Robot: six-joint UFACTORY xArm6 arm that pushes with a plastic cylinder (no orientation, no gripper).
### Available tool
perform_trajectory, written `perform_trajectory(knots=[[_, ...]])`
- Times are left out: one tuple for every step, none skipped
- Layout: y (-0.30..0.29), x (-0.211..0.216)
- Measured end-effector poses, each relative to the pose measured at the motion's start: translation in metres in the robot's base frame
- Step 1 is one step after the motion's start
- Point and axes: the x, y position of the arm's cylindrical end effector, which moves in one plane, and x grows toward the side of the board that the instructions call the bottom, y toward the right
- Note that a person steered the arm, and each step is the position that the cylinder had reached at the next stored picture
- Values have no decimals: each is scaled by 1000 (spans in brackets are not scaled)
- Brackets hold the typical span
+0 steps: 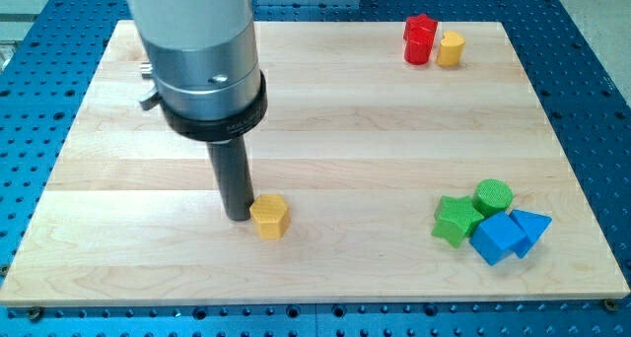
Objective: Push the yellow heart into the yellow hexagon
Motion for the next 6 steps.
perform_trajectory(knots=[[30,3],[57,-21],[167,-75],[299,-145],[383,-247],[358,-291]])
